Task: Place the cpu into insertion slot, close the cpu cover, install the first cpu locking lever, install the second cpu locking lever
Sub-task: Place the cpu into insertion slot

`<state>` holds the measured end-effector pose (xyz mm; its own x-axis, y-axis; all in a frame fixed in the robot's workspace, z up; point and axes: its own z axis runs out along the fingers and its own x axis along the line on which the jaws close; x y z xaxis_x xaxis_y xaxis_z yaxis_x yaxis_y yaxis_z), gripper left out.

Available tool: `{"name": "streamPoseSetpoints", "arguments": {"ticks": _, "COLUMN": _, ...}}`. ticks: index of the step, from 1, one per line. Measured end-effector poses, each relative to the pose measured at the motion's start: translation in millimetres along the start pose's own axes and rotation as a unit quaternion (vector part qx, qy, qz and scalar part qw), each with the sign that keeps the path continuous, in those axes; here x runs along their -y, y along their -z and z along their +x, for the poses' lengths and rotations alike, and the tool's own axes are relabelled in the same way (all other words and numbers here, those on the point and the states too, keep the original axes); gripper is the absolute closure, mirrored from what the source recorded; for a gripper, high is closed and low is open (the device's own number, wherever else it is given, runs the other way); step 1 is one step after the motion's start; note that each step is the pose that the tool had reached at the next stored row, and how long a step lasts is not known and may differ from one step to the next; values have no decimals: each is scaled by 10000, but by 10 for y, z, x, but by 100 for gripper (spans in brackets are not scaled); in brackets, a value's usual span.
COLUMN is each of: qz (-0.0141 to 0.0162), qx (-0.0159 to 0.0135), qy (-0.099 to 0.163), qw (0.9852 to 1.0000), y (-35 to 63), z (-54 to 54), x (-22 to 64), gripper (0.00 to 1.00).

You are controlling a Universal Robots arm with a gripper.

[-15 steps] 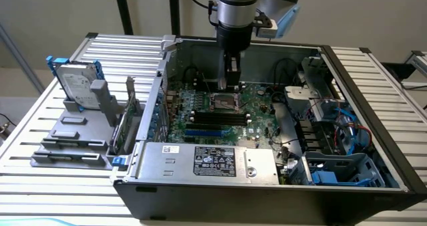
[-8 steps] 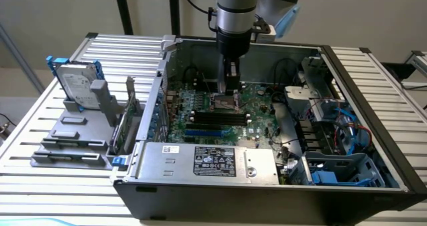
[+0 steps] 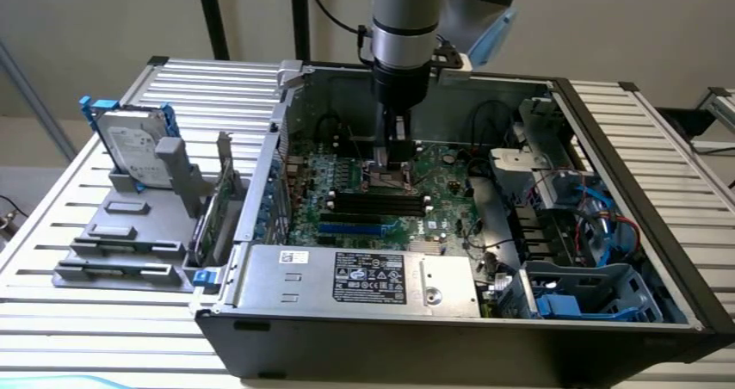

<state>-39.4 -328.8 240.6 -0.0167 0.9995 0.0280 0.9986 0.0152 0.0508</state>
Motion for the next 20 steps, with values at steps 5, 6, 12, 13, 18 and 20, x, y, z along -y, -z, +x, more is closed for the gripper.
{"name": "streamPoseSetpoints", "arguments": {"ticks": 5, "qz": 0, "qx": 0, "qy": 3, "qw": 10000, "y": -92, "z": -2, "x": 5, "gripper": 45}}
{"name": "streamPoseSetpoints", "arguments": {"ticks": 6, "qz": 0, "qx": 0, "qy": 3, "qw": 10000, "y": -109, "z": -3, "x": 7, "gripper": 45}}
{"name": "streamPoseSetpoints", "arguments": {"ticks": 12, "qz": 0, "qx": 7, "qy": 4, "qw": 10000, "y": -217, "z": -6, "x": 19, "gripper": 45}}
{"name": "streamPoseSetpoints", "arguments": {"ticks": 13, "qz": 1, "qx": 9, "qy": 4, "qw": 10000, "y": -233, "z": -6, "x": 20, "gripper": 45}}
{"name": "streamPoseSetpoints", "arguments": {"ticks": 18, "qz": 18, "qx": 33, "qy": 4, "qw": 10000, "y": -286, "z": -8, "x": 23, "gripper": 45}}
{"name": "streamPoseSetpoints", "arguments": {"ticks": 20, "qz": 30, "qx": 41, "qy": 4, "qw": 10000, "y": -301, "z": -8, "x": 24, "gripper": 45}}
